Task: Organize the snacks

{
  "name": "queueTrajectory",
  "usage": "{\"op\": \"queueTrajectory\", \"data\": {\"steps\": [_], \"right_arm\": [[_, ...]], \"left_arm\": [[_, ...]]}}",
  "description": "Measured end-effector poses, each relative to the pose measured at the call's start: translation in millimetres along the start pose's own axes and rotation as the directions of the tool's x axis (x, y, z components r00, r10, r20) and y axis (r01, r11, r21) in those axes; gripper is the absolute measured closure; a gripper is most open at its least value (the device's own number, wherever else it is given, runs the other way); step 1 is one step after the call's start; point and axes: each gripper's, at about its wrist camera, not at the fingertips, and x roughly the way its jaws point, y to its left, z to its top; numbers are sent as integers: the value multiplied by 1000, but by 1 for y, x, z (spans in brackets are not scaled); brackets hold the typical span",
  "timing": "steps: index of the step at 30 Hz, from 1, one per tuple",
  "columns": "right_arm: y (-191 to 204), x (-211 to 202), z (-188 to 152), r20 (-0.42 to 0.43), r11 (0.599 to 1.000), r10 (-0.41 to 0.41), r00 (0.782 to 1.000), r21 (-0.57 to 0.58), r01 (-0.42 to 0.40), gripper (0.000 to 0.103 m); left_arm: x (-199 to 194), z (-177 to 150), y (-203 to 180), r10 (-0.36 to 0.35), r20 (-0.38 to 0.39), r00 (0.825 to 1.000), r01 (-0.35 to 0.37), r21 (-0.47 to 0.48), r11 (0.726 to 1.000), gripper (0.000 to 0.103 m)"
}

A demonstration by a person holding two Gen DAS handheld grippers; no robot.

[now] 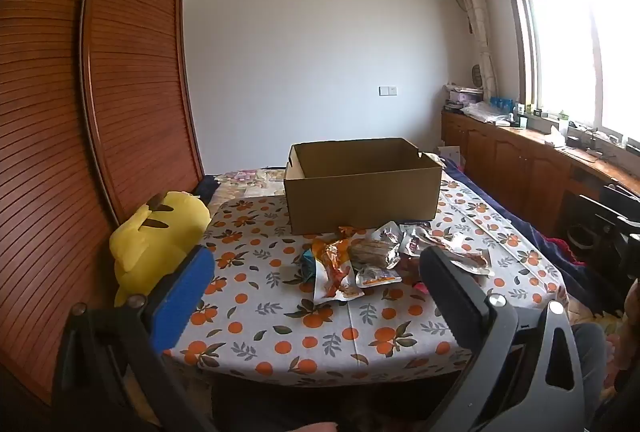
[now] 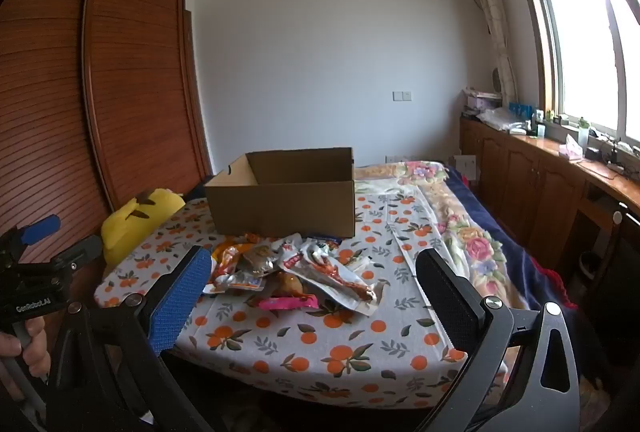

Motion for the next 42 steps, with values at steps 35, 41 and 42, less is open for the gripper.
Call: {"op": "queueTrajectory", "data": {"steps": [35,41,42], "right_arm": [[1,-2,1,4,1000,2,1000,3,-2,0],[1,-2,1,6,1000,3,1000,2,-3,0],[1,-2,1,5,1000,2,1000,2,-2,0]], "left_arm": [[1,0,0,4,8,1000,-4,0,1000,0],[0,0,0,4,9,1000,-4,1,1000,0],[0,0,0,4,9,1000,-4,1,1000,0]]}}
